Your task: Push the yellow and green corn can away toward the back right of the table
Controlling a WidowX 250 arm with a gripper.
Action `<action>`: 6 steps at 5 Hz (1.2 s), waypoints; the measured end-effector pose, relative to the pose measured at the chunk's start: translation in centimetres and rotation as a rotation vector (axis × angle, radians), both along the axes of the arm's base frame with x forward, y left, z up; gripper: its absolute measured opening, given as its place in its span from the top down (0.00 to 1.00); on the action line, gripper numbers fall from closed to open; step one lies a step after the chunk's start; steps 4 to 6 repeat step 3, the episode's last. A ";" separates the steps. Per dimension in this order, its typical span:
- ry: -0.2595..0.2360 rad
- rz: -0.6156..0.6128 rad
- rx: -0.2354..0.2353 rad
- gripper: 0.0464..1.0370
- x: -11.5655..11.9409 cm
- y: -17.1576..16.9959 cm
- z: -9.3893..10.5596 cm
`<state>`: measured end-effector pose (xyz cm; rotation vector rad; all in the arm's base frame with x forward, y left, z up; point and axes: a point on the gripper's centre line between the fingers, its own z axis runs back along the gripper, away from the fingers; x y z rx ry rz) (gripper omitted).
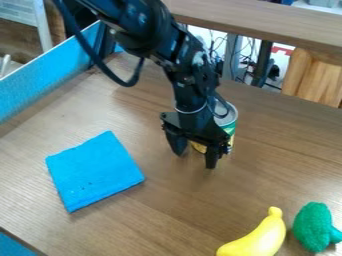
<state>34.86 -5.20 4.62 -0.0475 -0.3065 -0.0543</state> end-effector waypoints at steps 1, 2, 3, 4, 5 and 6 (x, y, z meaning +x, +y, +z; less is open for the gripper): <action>-0.036 -0.044 -0.037 0.04 -3.6 0.6 3.4; -0.039 -0.078 -0.079 0.04 -8.3 3.3 6.8; 0.009 -0.129 -0.100 0.04 -12.8 5.7 10.7; 0.009 -0.129 -0.100 0.04 -12.8 5.7 10.7; 0.009 -0.129 -0.100 0.04 -12.8 5.7 10.7; 0.009 -0.129 -0.100 0.04 -12.8 5.7 10.7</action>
